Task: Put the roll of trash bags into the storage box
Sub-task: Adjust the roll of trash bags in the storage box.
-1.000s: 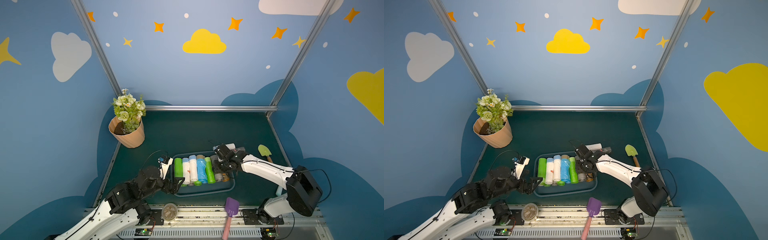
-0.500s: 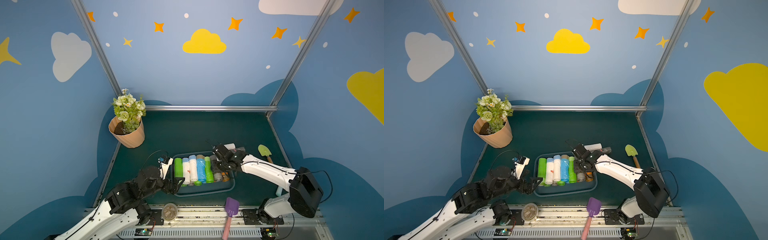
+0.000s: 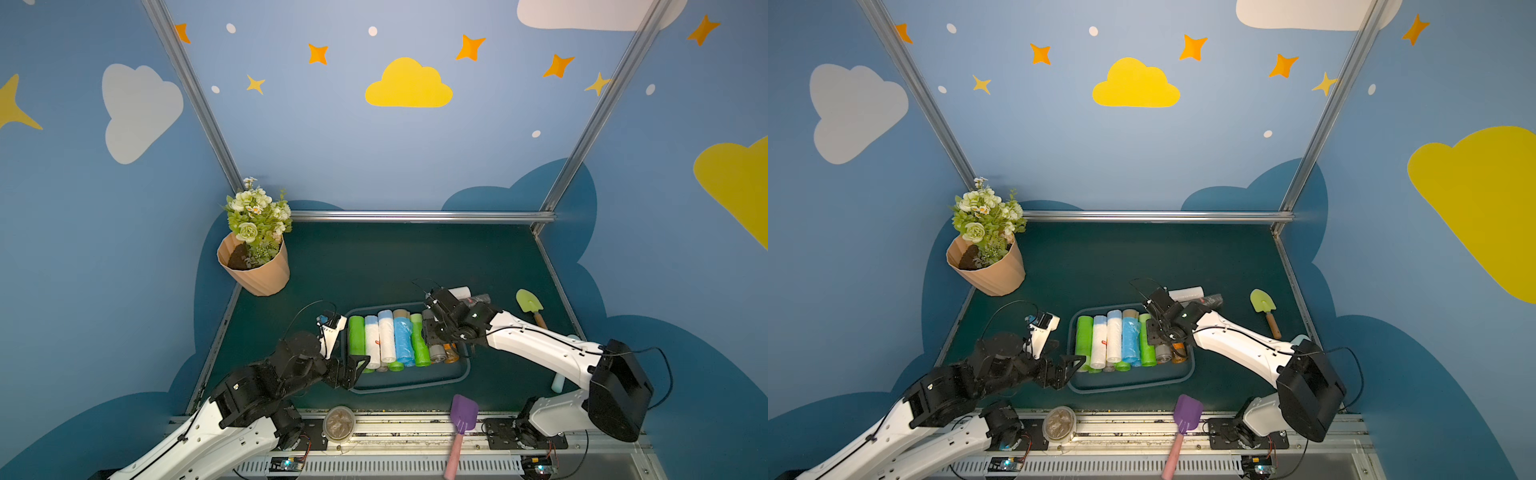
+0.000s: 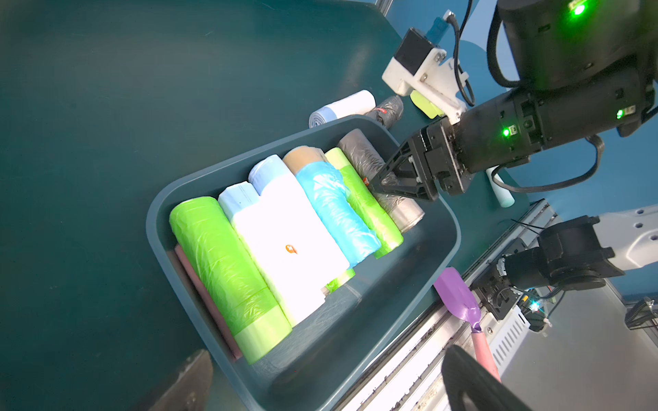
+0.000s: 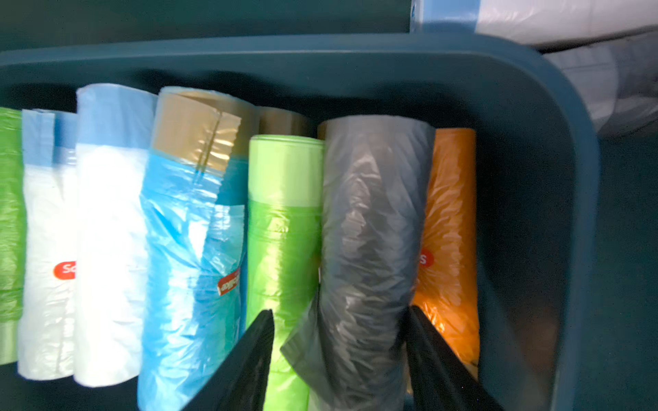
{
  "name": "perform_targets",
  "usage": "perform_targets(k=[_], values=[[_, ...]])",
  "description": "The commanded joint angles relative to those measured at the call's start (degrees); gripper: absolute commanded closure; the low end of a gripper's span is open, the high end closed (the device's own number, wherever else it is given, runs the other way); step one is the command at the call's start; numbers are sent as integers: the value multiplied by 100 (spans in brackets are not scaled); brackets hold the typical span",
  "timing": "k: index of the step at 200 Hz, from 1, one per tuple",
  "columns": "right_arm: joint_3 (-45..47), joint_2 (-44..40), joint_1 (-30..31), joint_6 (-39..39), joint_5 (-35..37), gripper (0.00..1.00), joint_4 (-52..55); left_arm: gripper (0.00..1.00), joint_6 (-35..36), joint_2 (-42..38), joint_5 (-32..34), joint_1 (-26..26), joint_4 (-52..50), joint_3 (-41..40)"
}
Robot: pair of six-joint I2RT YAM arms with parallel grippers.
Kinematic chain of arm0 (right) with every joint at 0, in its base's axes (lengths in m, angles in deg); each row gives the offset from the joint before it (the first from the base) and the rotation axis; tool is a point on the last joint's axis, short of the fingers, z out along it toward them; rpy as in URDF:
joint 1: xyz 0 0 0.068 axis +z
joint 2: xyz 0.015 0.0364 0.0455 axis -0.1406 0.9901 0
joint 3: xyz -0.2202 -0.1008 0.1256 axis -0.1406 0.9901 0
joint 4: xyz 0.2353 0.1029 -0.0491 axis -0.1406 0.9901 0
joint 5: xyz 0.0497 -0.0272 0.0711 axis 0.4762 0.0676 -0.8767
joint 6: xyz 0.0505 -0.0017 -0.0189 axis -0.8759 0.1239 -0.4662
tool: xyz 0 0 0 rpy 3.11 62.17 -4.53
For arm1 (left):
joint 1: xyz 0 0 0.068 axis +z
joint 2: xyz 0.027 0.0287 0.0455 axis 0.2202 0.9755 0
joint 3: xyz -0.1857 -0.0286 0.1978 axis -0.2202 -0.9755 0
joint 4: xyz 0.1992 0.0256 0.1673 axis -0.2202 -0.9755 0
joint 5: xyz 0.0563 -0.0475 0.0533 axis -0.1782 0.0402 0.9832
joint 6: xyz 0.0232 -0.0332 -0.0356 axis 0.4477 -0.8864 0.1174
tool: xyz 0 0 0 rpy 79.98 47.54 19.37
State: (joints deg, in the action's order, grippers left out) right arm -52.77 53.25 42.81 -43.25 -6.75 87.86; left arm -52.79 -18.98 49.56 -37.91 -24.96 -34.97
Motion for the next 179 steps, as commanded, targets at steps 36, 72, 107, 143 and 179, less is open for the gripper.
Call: perform_targets(k=[36,72,107,143,179], values=[[-322,468,96,3,224,44,223,0,66,26,-34,18,75,-12],[-382,656,123,-23,415,46,397,0,68,23,-52,22,74,-14],[-449,813,134,-18,456,46,482,0,68,13,-61,24,75,-12],[-525,848,137,-58,526,57,633,0,76,8,-72,19,75,-12],[-488,478,146,-75,513,63,598,0,76,9,-69,19,75,-12]])
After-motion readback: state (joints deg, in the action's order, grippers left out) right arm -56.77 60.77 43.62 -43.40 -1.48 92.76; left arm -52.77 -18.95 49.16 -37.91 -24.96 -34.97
